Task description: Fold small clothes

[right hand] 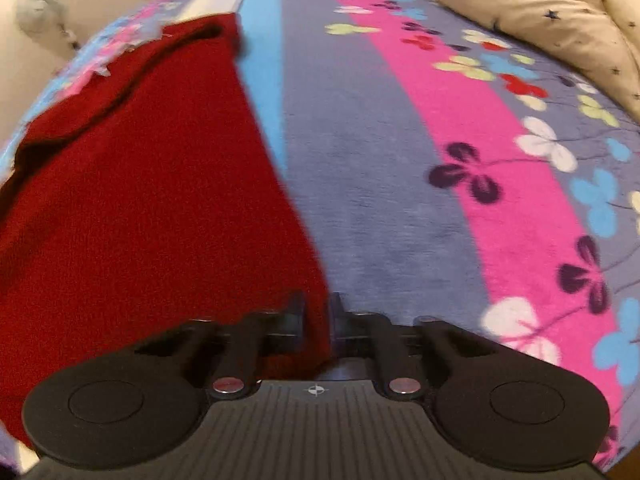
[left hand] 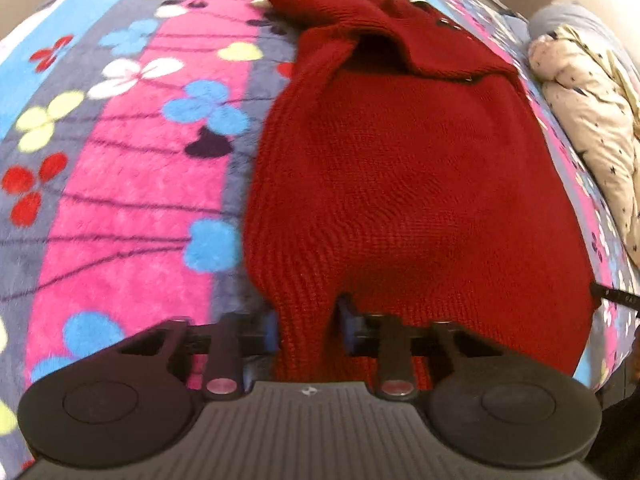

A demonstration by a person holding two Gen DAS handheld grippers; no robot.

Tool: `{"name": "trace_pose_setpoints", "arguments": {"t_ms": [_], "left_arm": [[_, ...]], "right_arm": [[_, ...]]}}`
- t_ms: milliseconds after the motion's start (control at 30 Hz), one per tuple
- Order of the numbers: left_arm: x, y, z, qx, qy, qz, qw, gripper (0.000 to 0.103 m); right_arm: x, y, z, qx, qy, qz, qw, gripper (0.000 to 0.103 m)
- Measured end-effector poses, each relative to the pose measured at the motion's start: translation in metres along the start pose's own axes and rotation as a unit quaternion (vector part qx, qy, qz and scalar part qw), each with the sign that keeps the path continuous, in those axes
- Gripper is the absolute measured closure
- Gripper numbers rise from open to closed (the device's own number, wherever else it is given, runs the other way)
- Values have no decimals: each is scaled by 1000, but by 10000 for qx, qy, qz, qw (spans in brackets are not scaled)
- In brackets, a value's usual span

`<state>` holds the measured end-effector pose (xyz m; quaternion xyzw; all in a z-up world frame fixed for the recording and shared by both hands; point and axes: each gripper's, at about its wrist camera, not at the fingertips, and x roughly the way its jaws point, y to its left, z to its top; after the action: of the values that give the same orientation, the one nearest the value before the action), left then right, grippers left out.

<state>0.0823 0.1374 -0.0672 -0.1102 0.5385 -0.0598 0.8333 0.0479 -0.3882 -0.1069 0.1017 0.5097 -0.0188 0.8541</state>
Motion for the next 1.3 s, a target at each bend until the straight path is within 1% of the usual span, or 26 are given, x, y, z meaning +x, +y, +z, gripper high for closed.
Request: {"name": "trace_pose_setpoints", "arguments": {"t_ms": [67,100,167,233,267,333,433,467,533,600,633,667,733,800,867,900,933,967,1033,1100,1133,1167,1200,1233,1267,1300], "left_arm": [[-4,-7,-1,176,-120,65,9998,83],[-7,-8,-2,234,-193,77,9995,84],[-19,-6,-3,206,-411,4,9989,85],[-32,1,-3,69,-599,-204,9980,85],[-36,4,-3,46,-641,-211,9977,84],[-36,8,-2,-26,-564,-123,9983,84],[-26,18,-3,-290,-136,-68,9995,76],[-25,19,-5,-351,-61,-46,9994,73],[-26,20,-5,-428,-17,-152,9990,72],[-29,20,-8,-486,4,-375,9981,59],[-30,21,-10,-485,34,-418,9979,57],[-30,20,-11,-470,77,-422,9980,56],[-28,19,-16,-417,200,-353,9983,57],[-24,16,-20,-273,313,-285,9987,56],[-22,9,-25,1,391,-229,9990,57],[-22,4,-28,179,428,-207,9987,62],[-22,-2,-31,370,421,-169,9983,67],[-24,-6,-33,526,360,-112,9979,80],[-37,-9,-36,683,-1,-24,9977,81],[-57,-5,-37,518,-357,-448,9970,82],[-65,-2,-39,437,-416,-651,9961,82],[-64,0,-42,429,-305,-626,9967,81],[-56,1,-44,465,-64,-422,9980,78],[-43,2,-46,530,266,-68,9982,76],[-33,-1,-48,758,441,345,9956,68],[-27,-8,-49,1128,431,689,9903,57]], "right_arm": [[-7,-2,-1,-47,-72,19,10000,94],[-15,-8,-1,145,-178,96,9997,95],[-36,-30,2,881,-539,310,9942,98],[-52,-49,-2,1469,-669,554,9853,98],[-55,-49,-4,1429,-631,580,9860,99],[-54,-37,-10,1074,-397,550,9919,99],[-34,-20,-16,578,176,451,9972,98],[-28,-18,-17,502,262,347,9978,98],[-27,-19,-17,550,258,133,9981,97],[-32,-22,-15,688,70,42,9976,96],[-34,-24,-14,767,-25,71,9970,91],[-34,-24,-13,839,-56,150,9963,77],[-29,-23,-15,841,36,295,9960,59],[-16,-12,-15,553,224,307,9977,58],[-6,-1,-18,128,380,122,9991,61],[-4,5,-20,-63,365,29,9993,67],[-5,9,-20,-155,322,63,9993,93],[-8,11,-19,-189,259,69,9995,93],[-21,7,-17,-64,16,-22,10000,96],[-46,-10,-11,441,-497,-151,9977,98],[-54,-14,-10,623,-675,-162,9956,98],[-61,-17,-10,688,-765,-155,9946,98],[-61,-16,-11,638,-716,-161,9953,98],[-54,-13,-13,543,-520,-210,9969,98],[-47,-7,-15,399,-267,-290,9984,98],[-34,1,-17,175,51,-387,9991,98]]}}
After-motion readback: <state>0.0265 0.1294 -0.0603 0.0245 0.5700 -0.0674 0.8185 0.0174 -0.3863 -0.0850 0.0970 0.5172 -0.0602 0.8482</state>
